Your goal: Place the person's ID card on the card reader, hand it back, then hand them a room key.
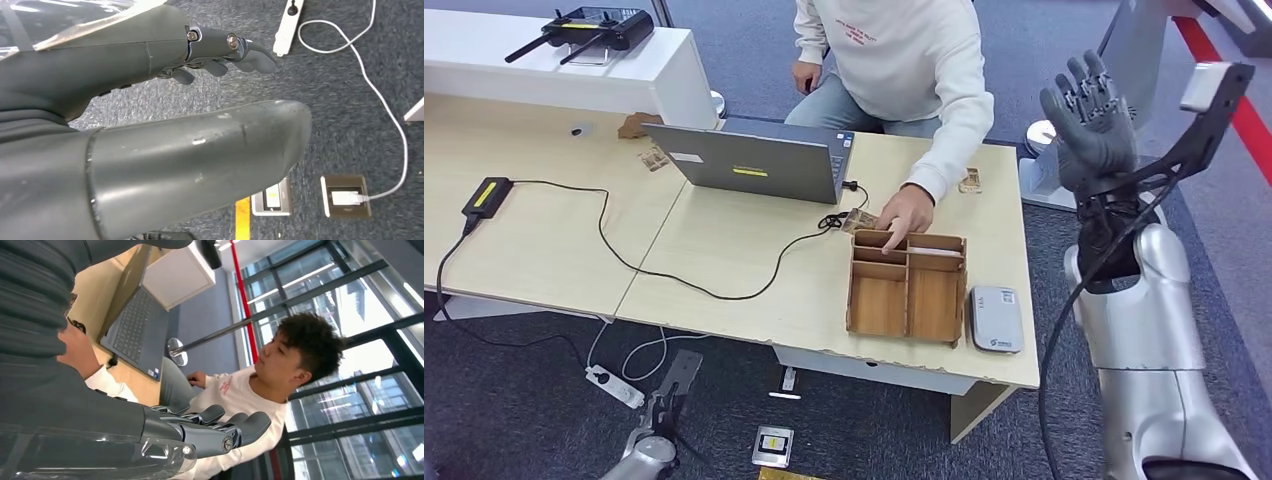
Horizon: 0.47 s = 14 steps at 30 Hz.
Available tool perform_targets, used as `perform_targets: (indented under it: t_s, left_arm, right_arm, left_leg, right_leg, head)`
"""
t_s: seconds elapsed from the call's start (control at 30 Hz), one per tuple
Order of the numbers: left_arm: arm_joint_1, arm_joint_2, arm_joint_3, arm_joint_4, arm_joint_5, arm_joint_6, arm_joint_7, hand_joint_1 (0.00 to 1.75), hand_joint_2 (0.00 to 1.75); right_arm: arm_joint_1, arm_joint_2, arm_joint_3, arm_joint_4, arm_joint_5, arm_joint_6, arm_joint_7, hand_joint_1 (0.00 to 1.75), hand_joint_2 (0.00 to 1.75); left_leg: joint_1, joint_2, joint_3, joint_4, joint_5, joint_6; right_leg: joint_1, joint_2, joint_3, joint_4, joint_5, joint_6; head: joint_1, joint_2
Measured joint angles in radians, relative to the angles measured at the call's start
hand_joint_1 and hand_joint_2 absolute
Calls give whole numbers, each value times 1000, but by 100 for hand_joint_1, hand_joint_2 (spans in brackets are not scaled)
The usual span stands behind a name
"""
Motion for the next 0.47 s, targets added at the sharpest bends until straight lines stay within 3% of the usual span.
perform_targets:
  t_s: [0.27, 0.47]
  left_arm:
    - [3, -2, -1, 0, -17, 0, 15, 0, 0]
    - [0, -6, -2, 0, -23, 6, 14, 0, 0]
  right_arm:
    - [97, -23, -23, -200, 20, -16, 18, 0, 175]
    - [139, -24, -22, -271, 70, 48, 18, 0, 175]
  left_leg:
    - [1, 0, 0, 0, 0, 0]
    - [1, 0, 0, 0, 0, 0]
  right_leg:
    - [0, 0, 0, 0, 0, 0]
    - [0, 0, 1, 1, 0, 0]
  head:
    - [0, 0]
    - [0, 0]
